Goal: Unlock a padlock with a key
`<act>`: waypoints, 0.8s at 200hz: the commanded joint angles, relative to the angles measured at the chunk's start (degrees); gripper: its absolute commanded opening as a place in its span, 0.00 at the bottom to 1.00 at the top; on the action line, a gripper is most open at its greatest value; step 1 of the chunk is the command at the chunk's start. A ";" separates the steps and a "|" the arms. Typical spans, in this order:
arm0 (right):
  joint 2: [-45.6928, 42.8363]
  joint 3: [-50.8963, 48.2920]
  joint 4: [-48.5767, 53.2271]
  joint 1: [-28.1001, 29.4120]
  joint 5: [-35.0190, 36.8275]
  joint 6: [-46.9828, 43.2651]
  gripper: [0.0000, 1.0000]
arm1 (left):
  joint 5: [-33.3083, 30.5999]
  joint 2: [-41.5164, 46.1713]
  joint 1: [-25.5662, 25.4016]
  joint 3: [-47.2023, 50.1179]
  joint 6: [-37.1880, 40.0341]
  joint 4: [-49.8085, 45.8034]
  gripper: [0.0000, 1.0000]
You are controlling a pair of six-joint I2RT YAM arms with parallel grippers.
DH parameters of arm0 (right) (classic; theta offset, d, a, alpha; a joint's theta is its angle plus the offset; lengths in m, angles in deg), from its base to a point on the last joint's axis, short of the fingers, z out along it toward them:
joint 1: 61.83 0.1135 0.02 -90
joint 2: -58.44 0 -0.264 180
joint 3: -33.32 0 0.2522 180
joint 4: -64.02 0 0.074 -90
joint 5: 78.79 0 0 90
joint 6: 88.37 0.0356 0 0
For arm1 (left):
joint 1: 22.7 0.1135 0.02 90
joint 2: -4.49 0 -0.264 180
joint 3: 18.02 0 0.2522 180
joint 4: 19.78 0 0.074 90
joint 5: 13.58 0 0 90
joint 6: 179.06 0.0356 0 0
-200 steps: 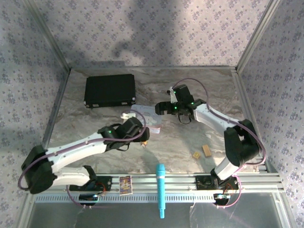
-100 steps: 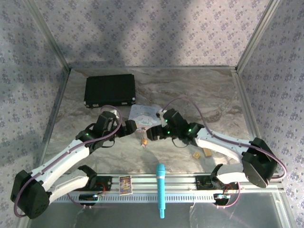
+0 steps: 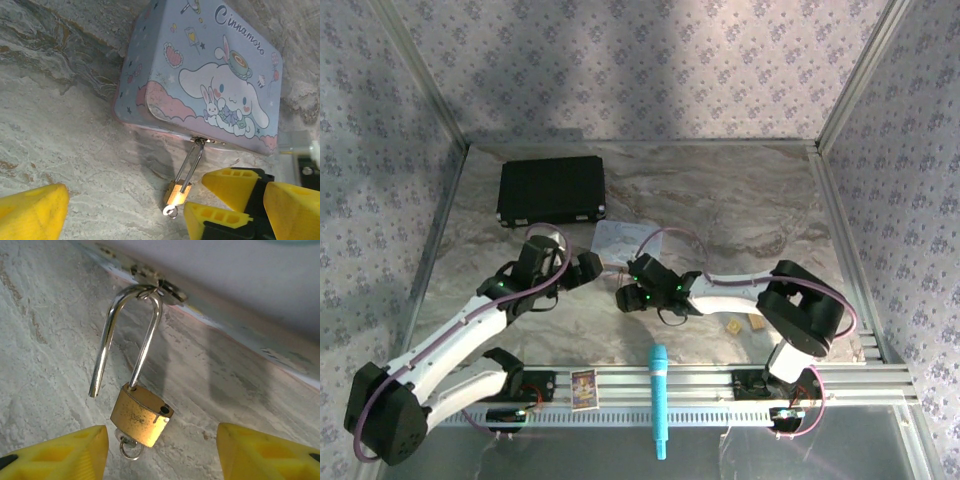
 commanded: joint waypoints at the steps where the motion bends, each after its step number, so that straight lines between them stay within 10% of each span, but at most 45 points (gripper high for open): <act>1: 1.47 2.50 -0.80 0.62 3.11 1.56 0.59 | -0.66 1.43 0.35 0.40 -0.55 -1.14 0.99; 160: 6.24 3.90 5.67 2.53 7.48 3.38 0.39 | -0.99 -1.20 -0.12 1.37 -2.34 0.45 1.00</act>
